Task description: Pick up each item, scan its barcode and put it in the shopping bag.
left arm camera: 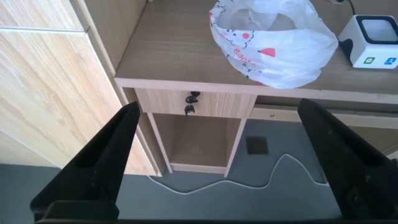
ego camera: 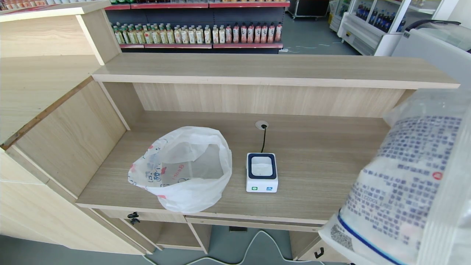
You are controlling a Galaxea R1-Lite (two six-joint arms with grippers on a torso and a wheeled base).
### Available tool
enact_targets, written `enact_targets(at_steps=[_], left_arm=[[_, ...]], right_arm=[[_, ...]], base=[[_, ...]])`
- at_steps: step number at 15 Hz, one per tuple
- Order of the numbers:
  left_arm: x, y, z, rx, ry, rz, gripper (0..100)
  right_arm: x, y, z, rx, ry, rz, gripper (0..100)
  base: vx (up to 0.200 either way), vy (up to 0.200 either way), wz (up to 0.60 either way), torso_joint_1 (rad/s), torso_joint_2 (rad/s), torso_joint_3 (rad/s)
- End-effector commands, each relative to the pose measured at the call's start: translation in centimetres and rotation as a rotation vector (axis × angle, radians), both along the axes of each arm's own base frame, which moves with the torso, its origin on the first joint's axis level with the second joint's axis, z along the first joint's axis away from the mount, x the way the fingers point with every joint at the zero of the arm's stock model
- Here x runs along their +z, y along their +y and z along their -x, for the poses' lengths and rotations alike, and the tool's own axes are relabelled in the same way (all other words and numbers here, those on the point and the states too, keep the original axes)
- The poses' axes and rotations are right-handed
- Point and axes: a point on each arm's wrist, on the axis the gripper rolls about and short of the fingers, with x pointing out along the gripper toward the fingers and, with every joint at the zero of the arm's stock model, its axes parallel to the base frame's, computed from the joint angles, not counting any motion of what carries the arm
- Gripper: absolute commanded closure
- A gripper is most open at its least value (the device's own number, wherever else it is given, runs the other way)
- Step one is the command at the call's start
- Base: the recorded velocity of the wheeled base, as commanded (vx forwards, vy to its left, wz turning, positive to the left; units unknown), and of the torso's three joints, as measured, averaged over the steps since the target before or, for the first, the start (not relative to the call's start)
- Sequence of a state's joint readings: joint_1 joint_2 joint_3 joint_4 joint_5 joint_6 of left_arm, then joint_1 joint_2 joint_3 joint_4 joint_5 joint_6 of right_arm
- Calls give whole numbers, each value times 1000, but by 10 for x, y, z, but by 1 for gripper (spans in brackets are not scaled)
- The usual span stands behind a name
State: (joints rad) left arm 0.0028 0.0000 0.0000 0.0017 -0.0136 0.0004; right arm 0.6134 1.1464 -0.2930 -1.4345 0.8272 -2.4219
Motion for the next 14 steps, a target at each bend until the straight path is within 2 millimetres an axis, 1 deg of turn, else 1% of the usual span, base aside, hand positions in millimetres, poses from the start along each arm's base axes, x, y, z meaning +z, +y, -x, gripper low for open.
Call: enact_targets(at_steps=[1, 4, 7, 10, 12, 13, 14], left_arm=[[0, 0, 0, 0, 0, 0, 0], [0, 0, 0, 0, 0, -1, 0], [0, 0, 0, 0, 0, 0, 0], [0, 0, 0, 0, 0, 0, 0], [0, 0, 0, 0, 0, 0, 0], [0, 0, 0, 0, -2, -1, 0], [0, 0, 0, 0, 0, 0, 0]], right_arm=[[-6, 16, 3, 103, 20, 28, 100], [-7, 26, 7, 167, 14, 34, 100], [-7, 27, 13, 201, 0, 29, 100], [0, 16, 22, 192, -32, -2, 100], [4, 5, 27, 156, -53, -21, 100], [6, -6, 30, 111, -61, -24, 100], [6, -9, 30, 93, -54, -13, 100]], base=[[0, 0, 0, 0, 0, 0], [0, 0, 0, 0, 0, 0], [0, 0, 0, 0, 0, 0], [0, 0, 0, 0, 0, 0], [0, 0, 0, 0, 0, 0], [0, 0, 0, 0, 0, 0], [0, 0, 0, 0, 0, 0]])
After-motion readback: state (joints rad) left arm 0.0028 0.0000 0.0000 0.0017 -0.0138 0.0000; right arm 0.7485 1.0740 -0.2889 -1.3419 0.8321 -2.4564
